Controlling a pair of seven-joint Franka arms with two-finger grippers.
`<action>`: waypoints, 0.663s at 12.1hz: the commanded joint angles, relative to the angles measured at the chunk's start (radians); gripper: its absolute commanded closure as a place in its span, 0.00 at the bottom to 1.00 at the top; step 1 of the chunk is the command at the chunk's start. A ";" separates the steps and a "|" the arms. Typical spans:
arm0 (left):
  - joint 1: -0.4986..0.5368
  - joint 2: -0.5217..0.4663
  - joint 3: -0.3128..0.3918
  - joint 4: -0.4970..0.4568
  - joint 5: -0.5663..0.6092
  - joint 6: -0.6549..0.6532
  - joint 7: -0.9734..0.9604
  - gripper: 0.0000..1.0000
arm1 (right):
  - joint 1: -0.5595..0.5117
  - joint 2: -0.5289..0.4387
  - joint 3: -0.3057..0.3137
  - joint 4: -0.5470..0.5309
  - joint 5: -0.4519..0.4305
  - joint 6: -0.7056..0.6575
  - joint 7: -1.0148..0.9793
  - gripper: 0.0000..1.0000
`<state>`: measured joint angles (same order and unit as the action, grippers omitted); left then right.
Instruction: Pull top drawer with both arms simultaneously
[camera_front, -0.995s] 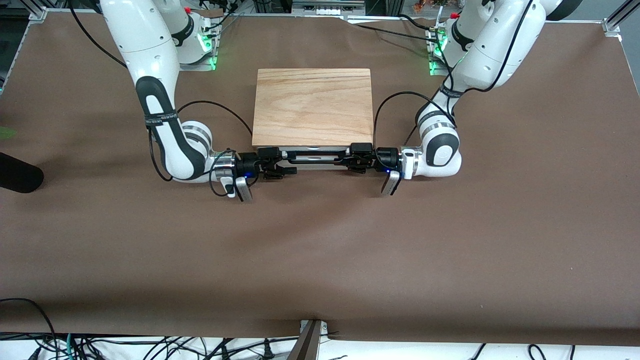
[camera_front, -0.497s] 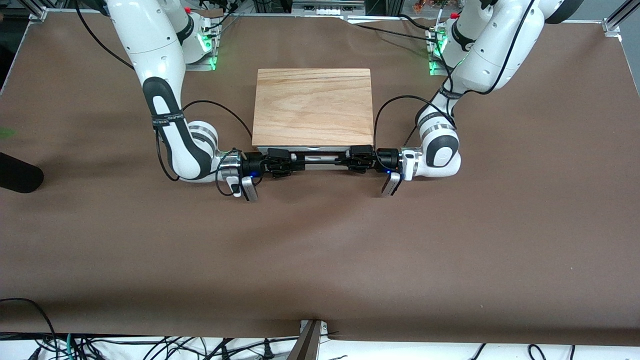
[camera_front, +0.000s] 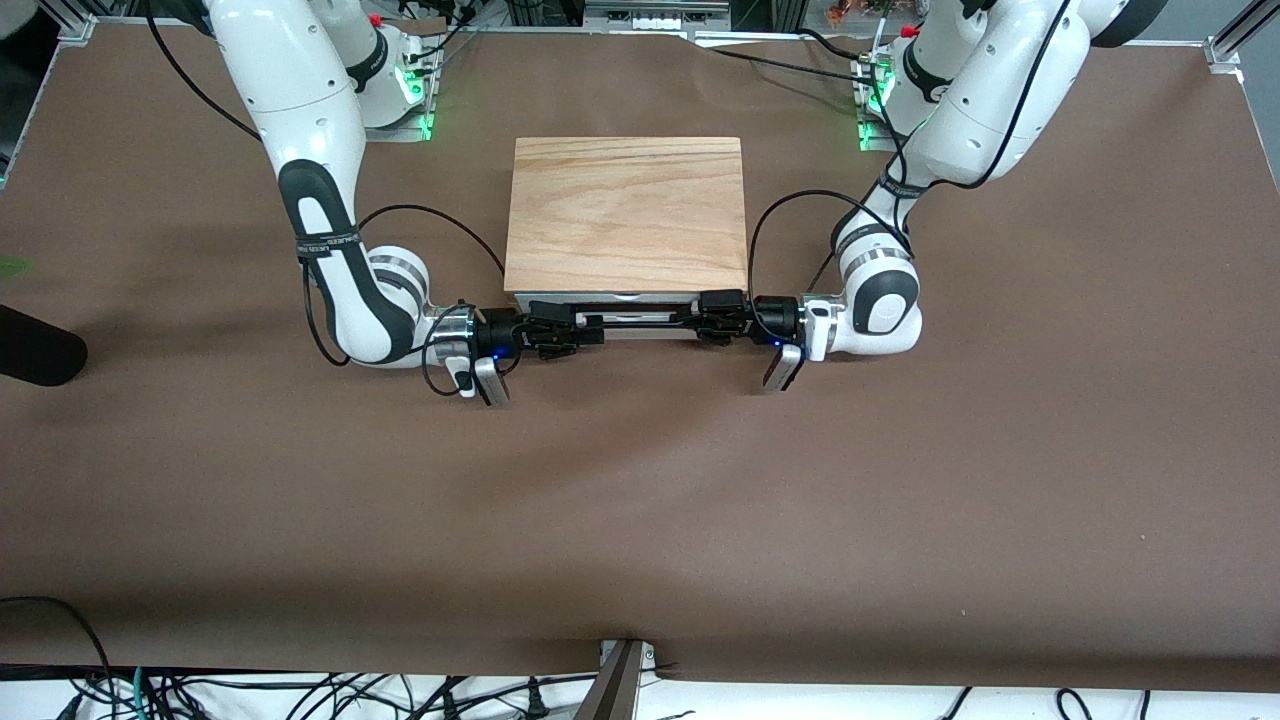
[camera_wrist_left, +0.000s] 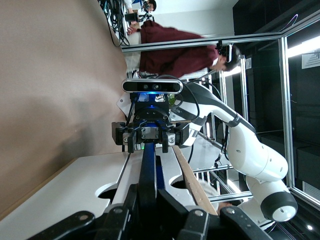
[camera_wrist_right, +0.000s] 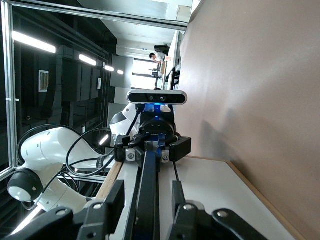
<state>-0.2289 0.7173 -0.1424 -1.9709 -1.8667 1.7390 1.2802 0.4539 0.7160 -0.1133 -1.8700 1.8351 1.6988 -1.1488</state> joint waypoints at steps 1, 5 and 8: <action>-0.023 0.008 -0.005 -0.034 0.003 0.020 0.054 1.00 | 0.000 0.011 0.003 -0.004 0.009 -0.019 -0.014 0.54; -0.023 0.008 -0.005 -0.033 0.003 0.020 0.041 1.00 | 0.000 0.010 0.001 -0.043 0.007 -0.031 -0.034 0.54; -0.023 0.008 -0.005 -0.031 0.003 0.020 0.041 1.00 | 0.000 0.005 0.001 -0.044 0.006 -0.037 -0.040 0.54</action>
<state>-0.2289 0.7174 -0.1432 -1.9713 -1.8667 1.7398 1.2756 0.4537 0.7270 -0.1143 -1.8882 1.8353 1.6859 -1.1570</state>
